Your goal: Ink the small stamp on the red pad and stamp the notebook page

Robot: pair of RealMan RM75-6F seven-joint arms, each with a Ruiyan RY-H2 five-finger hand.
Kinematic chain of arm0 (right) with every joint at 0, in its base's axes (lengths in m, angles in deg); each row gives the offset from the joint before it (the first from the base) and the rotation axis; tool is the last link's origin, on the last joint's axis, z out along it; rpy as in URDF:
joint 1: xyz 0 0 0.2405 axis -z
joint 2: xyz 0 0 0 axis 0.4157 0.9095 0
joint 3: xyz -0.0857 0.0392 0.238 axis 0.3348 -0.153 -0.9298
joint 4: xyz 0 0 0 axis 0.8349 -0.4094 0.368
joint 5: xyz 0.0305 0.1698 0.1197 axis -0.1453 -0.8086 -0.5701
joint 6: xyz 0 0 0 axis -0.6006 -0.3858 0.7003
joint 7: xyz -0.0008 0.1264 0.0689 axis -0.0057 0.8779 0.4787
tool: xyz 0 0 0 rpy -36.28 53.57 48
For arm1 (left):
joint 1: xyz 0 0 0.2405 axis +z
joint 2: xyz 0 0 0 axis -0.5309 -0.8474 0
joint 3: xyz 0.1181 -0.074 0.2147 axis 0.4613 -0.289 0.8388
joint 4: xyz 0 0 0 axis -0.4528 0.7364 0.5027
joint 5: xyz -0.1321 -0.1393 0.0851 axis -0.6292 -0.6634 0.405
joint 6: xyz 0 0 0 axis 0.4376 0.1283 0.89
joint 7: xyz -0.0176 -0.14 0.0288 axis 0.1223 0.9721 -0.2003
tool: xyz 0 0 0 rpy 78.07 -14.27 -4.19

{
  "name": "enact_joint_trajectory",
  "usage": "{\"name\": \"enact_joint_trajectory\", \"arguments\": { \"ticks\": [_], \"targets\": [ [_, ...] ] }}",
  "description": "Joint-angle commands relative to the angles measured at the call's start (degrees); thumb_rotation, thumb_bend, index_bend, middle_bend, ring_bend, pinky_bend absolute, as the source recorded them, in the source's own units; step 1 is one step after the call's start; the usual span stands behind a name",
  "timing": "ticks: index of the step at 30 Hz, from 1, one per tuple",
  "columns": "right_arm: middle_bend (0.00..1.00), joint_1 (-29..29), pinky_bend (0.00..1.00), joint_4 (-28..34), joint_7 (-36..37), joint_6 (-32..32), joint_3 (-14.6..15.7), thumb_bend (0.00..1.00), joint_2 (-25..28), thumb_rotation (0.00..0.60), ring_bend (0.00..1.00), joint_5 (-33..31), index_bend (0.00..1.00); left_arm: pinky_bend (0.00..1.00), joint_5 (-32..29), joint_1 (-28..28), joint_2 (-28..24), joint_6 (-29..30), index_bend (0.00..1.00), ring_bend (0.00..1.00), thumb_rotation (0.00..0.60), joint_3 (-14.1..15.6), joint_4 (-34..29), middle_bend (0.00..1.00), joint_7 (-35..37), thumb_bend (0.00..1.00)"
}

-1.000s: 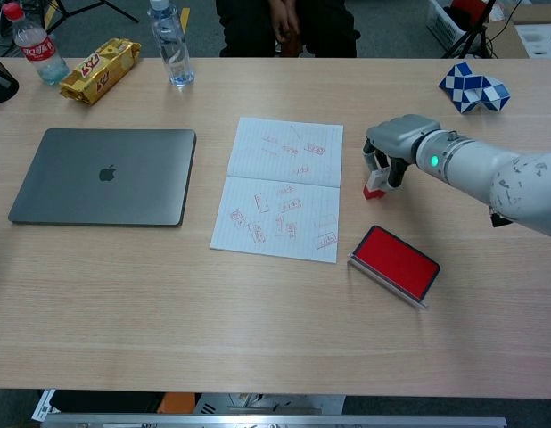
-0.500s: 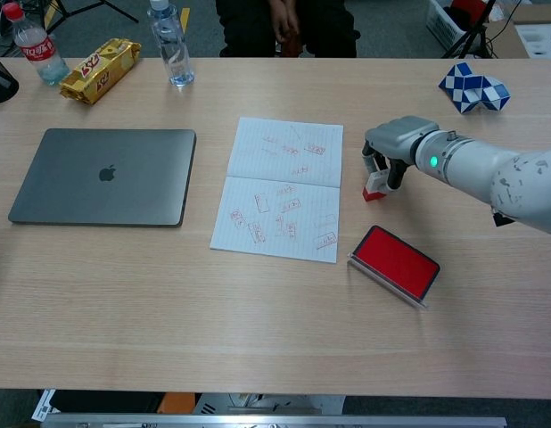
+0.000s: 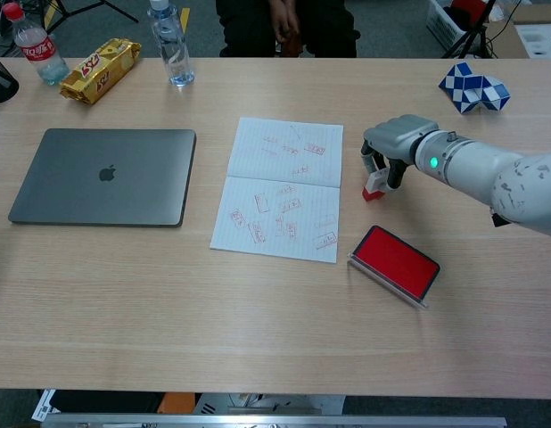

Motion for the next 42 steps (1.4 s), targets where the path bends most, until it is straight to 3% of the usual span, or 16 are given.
{"name": "enact_joint_trajectory", "arguments": {
  "ticks": [1,15,42],
  "targets": [
    [0.58,-0.1,0.34,0.0,-0.1,-0.2,0.1,0.32,0.0,0.6,0.51,-0.1,0.6,0.02,0.0,0.0,0.0,0.0,0.0,0.01,0.6,0.0,0.0,0.0,0.0,0.21],
    [0.64,-0.5,0.33,-0.7,-0.4,0.2,0.2,0.32,-0.5,0.6,0.52,-0.5,0.6,0.02,-0.1,-0.1,-0.1,0.0,0.0,0.01,0.6,0.0,-0.1,0.0,0.1,0.21],
    [0.64,-0.9,0.32,-1.4,0.2,-1.1,0.3,0.26,-0.9,0.6,0.52,-0.9,0.52,0.01,-0.4,-0.2,-0.3,-0.1,0.0,0.01,0.6,0.1,-0.3,0.0,-0.2,0.21]
  ]
}}
